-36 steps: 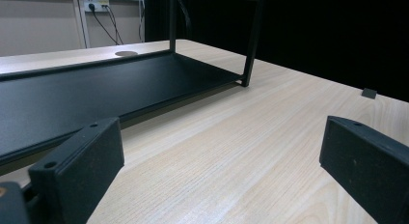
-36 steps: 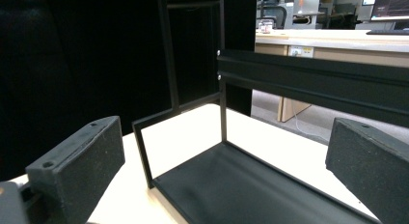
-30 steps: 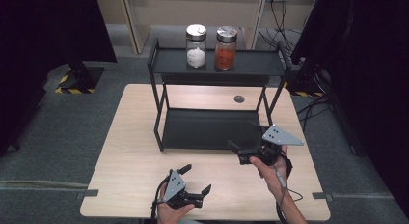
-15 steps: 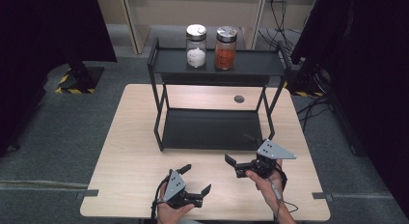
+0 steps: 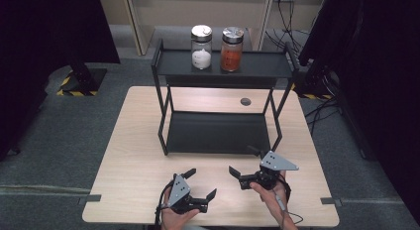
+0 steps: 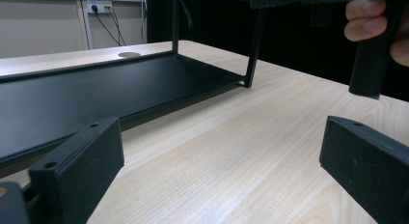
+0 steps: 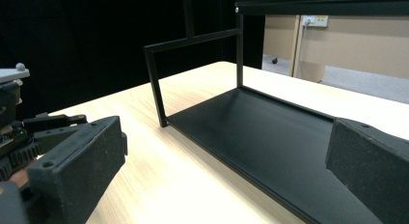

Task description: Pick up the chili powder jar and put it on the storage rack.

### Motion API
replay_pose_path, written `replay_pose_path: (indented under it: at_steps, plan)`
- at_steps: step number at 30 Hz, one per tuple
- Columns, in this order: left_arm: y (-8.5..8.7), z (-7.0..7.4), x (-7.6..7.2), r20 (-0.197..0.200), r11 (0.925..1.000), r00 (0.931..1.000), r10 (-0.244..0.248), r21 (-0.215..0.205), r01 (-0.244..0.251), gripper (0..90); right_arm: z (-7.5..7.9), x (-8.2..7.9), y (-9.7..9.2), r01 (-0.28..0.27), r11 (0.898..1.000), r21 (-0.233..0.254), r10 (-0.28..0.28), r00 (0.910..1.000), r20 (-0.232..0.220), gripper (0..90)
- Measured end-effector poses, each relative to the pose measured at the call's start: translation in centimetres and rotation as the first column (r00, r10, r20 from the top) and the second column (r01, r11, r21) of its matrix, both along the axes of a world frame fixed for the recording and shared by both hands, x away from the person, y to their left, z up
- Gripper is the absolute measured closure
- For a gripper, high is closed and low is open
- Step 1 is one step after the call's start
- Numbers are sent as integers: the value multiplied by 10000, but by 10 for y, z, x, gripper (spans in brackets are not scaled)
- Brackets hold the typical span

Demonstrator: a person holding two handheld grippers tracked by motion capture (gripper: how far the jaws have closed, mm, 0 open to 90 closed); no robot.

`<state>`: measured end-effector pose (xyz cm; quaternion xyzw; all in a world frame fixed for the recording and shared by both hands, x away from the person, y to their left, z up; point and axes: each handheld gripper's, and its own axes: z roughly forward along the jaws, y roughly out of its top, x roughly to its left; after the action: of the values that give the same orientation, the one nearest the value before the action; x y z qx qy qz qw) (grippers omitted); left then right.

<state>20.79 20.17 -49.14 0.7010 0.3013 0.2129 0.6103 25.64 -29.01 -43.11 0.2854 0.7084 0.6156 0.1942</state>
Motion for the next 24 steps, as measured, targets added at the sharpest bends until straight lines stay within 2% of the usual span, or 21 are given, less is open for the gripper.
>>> replay_pose_path:
  at_steps: [24]
  plan:
    - [2,1,1,25,10000,10000,-53,-63,53,13,-30,-1,-5,-65,9999,-84,62,9993,-368,3]
